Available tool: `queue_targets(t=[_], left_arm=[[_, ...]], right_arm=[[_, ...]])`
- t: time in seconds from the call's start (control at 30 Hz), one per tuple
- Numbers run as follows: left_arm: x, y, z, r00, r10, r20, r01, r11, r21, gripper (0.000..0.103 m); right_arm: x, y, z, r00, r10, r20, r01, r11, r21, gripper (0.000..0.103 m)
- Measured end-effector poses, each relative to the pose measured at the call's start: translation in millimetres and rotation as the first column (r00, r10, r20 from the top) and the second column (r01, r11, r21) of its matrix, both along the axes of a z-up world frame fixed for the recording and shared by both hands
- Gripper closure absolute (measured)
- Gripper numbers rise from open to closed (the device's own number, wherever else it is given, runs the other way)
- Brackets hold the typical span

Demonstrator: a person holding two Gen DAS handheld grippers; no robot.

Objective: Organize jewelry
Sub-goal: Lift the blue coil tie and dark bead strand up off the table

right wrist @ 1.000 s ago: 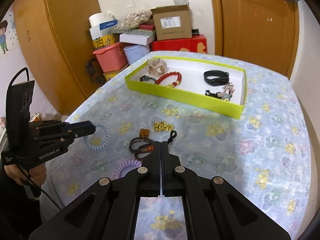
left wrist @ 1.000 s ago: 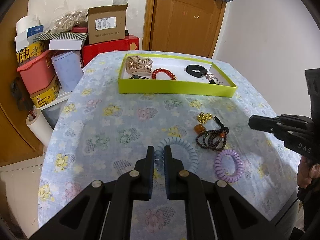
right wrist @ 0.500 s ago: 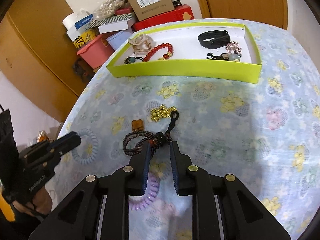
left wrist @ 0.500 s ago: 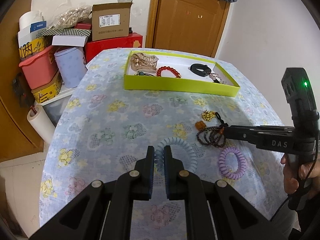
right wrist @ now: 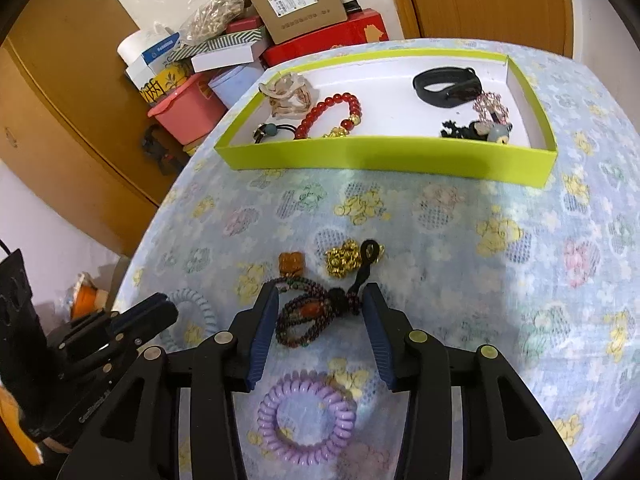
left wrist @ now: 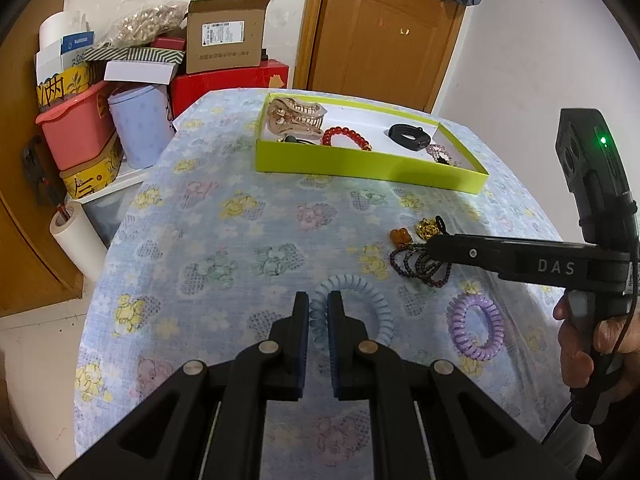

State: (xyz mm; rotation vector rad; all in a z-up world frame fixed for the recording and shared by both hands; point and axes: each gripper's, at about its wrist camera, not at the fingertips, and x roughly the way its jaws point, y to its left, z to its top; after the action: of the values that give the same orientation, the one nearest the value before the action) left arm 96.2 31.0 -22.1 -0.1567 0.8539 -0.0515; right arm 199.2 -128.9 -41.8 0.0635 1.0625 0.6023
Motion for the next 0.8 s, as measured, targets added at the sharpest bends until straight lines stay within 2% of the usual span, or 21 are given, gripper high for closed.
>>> queue_targets(t=[0.17,0.33,0.37,0.4,0.5,0.6,0.8], left_arm=[[-0.2,2.8,-1.5,1.000,0.003,-0.003,-0.003,1.000,-0.007,0.094],[-1.5,5.3,-1.4,1.000,0.008,-0.002,-0.008,1.000,-0.013,0.094],[-1.6,5.7,-1.7,1.000,0.009,-0.003,-0.009,1.000,-0.015,0.094],[-1.5,5.9,-2.0,1.000,0.009,-0.004,-0.009,1.000,-0.016,0.094],[-1.8,5.5,-2.9,1.000,0.009,-0.006,-0.009,1.000,-0.018,0.094],[-2.1,3.7,-1.8,1.000,0.005,-0.004,-0.005,1.000,-0.017,0.093],[-3.0,-0.4,5.2,1.000,-0.003,0.014,0.003,1.000,-0.010,0.094]], right_arm=[[-8.1,17.7,1.2,0.995,0.051,0.084,-0.039,0.989,-0.143,0.060],[-12.4,14.7,0.3,0.994,0.037,0.107,-0.015,0.980,-0.199,0.062],[-12.9,14.4,0.0,0.993,0.041,0.112,-0.017,0.978,-0.210,0.064],[-14.4,14.3,0.2,0.991,0.042,0.126,-0.012,0.973,-0.229,0.072],[-15.9,12.3,0.9,0.991,0.056,0.123,-0.029,0.977,-0.212,0.085],[-20.4,14.2,1.4,0.988,0.077,0.134,-0.046,0.973,-0.225,0.087],[-24.1,5.1,4.5,0.987,0.082,0.139,-0.056,0.982,-0.181,0.088]])
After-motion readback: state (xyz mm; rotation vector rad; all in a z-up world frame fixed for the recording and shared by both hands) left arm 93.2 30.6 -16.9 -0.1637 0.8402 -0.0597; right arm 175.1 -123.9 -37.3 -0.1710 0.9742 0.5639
